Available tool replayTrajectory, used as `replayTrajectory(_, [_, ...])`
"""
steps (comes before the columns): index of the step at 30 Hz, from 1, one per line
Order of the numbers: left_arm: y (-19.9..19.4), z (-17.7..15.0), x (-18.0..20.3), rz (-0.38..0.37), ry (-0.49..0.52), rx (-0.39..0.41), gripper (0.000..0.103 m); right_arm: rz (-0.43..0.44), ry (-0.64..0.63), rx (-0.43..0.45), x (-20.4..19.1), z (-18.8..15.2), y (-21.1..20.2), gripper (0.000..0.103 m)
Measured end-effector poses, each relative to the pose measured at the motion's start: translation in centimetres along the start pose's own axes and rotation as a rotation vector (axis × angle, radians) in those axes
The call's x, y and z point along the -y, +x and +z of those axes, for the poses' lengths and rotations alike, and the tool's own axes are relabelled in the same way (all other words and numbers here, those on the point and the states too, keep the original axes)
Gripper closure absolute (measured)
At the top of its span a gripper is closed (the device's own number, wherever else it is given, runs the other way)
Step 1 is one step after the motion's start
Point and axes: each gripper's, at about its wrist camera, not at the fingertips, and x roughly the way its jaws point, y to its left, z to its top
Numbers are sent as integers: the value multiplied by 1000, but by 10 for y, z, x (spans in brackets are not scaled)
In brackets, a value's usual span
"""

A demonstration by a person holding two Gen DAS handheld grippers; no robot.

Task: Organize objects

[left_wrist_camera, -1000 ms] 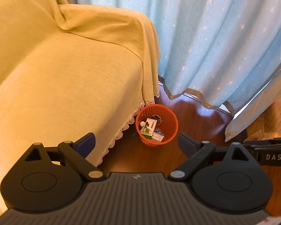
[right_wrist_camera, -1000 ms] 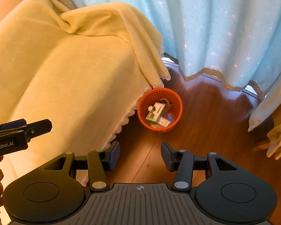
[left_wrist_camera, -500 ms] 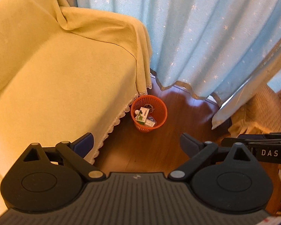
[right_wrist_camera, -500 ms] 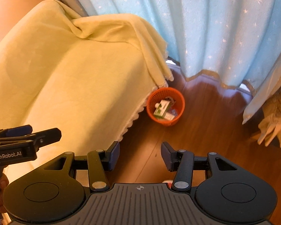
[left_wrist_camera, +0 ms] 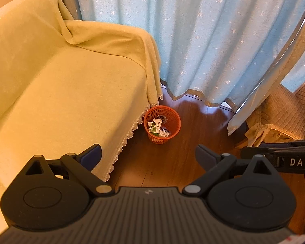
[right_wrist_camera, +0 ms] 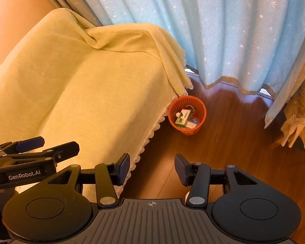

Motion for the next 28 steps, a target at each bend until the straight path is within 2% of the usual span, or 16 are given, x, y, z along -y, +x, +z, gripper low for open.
replayTrajectory(21, [9, 9, -8, -17, 24, -4, 6, -7, 11, 2, -1, 8, 1, 57])
replayTrajectory(28, [13, 9, -9, -1, 28, -2, 6, -5, 12, -5, -2, 9, 2, 57])
